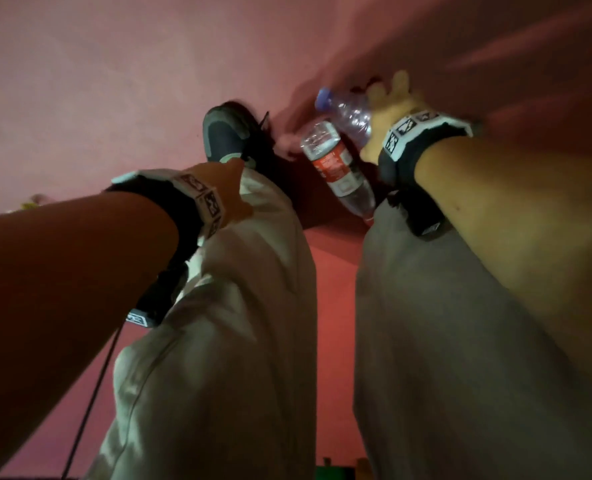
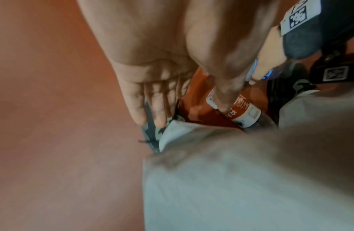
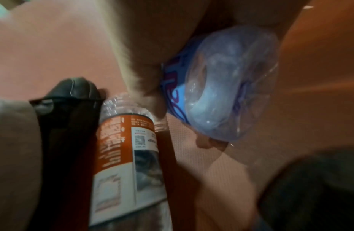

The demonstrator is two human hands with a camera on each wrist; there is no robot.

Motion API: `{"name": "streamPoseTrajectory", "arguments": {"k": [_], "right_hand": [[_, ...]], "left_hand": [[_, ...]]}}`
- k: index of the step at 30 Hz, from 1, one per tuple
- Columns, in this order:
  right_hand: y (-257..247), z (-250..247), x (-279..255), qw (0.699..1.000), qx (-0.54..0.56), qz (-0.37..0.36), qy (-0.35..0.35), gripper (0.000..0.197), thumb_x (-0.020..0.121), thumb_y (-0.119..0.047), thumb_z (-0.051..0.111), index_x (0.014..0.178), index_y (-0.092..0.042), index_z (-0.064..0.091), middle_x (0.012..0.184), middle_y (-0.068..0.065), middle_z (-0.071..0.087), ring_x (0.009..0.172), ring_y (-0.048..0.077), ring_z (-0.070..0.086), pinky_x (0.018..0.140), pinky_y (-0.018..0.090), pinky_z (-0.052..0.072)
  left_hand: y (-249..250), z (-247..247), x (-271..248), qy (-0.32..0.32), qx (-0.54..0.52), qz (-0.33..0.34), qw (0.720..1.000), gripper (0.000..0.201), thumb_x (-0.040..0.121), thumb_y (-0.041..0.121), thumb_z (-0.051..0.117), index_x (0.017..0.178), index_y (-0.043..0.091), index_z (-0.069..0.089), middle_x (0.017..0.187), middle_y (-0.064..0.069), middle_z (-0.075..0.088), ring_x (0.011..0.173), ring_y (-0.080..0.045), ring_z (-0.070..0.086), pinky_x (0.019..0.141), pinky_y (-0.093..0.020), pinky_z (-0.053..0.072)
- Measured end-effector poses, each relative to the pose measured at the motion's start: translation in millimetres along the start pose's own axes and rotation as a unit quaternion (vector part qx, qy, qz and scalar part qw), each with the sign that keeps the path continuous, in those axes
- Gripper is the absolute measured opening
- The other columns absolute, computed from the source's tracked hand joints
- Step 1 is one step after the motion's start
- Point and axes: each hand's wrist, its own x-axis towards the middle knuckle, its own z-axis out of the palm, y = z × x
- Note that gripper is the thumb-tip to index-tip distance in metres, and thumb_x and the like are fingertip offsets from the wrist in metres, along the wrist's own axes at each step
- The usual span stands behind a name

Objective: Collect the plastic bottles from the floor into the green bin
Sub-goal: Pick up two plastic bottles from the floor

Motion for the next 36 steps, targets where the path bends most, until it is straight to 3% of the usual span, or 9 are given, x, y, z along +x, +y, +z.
{"name": "streamPoseTrajectory", "arguments": {"k": [5,14,18,23,25,28,30,32,36], "right_hand": [[65,-20,-71,0.998,0.055,0.004,-0.023,0.069,0.075,-0.032,0.079,0.128,-0.016,0.037,0.118,0.014,0.058,0.095,0.034,0.06,0.085,0.04,0.05],[173,-89,-133,0.997,0.028,0.065,0.024,0.07,0.079,-0.028,0.076,0.133,-0.009,0.035,0.125,0.015,0.054,0.104,0.036,0.059,0.077,0.034,0.043],[201,-92,-113,0.995,0.038,0.07,0.054,0.074,0.078,-0.03,0.077,0.137,-0.013,0.035,0.133,0.015,0.05,0.115,0.037,0.056,0.089,0.038,0.044],[207,-44,-73,0.991,0.09,0.086,0.04,0.093,0.08,-0.036,0.075,0.151,-0.014,0.02,0.15,0.016,0.038,0.132,0.038,0.045,0.105,0.042,0.039],[198,-13,-61,0.991,0.107,0.073,0.042,0.083,0.078,-0.034,0.075,0.144,-0.013,0.029,0.14,0.016,0.048,0.124,0.037,0.053,0.097,0.039,0.044],[188,26,-57,0.99,0.124,0.062,0.027,0.066,0.079,-0.031,0.074,0.131,-0.014,0.038,0.128,0.014,0.056,0.113,0.034,0.059,0.087,0.034,0.044],[182,41,-63,0.989,0.133,0.063,0.016,0.065,0.079,-0.03,0.074,0.132,-0.015,0.038,0.131,0.015,0.053,0.116,0.034,0.057,0.089,0.033,0.043],[176,45,-77,0.99,0.126,0.058,0.013,0.064,0.079,-0.029,0.072,0.132,-0.015,0.038,0.132,0.015,0.051,0.117,0.034,0.056,0.092,0.035,0.044],[162,38,-107,0.99,0.128,0.056,0.005,0.068,0.081,-0.031,0.071,0.137,-0.015,0.035,0.132,0.014,0.05,0.117,0.036,0.056,0.095,0.038,0.046]], "left_hand": [[51,-50,-28,0.037,-0.026,0.03,0.999,0.072,0.086,0.036,0.069,0.145,0.011,0.036,0.139,-0.018,0.05,0.123,-0.038,0.05,0.097,-0.039,0.042],[123,-93,-52,0.109,-0.072,0.077,0.988,0.086,0.083,0.035,0.074,0.153,0.022,0.025,0.151,-0.012,0.039,0.135,-0.034,0.041,0.108,-0.039,0.034],[138,-73,-11,0.095,0.065,0.097,0.989,0.101,0.075,0.04,0.08,0.154,0.031,0.018,0.155,-0.014,0.025,0.138,-0.038,0.033,0.108,-0.05,0.037],[157,2,68,0.082,0.296,0.148,0.94,0.111,0.074,0.056,0.072,0.153,0.04,-0.004,0.162,-0.008,-0.015,0.149,-0.034,-0.006,0.114,-0.06,0.016],[163,33,86,0.128,0.326,0.238,0.906,0.086,0.08,0.053,0.055,0.154,0.036,0.014,0.161,-0.018,0.007,0.146,-0.042,0.013,0.108,-0.07,0.013],[162,60,99,0.116,0.363,0.266,0.885,0.054,0.086,0.034,0.043,0.136,0.021,0.057,0.124,-0.019,0.056,0.113,-0.044,0.051,0.103,-0.074,0.016],[162,56,99,0.135,0.35,0.278,0.884,0.045,0.087,0.027,0.044,0.125,0.015,0.065,0.116,-0.02,0.058,0.108,-0.043,0.053,0.101,-0.067,0.029],[162,40,91,0.115,0.344,0.197,0.911,0.051,0.088,0.038,0.056,0.135,0.021,0.054,0.134,-0.015,0.047,0.125,-0.038,0.043,0.103,-0.054,0.036],[144,12,68,0.09,0.205,0.122,0.967,0.066,0.081,0.042,0.069,0.141,0.035,0.044,0.142,-0.017,0.04,0.125,-0.041,0.047,0.098,-0.052,0.043]]}}
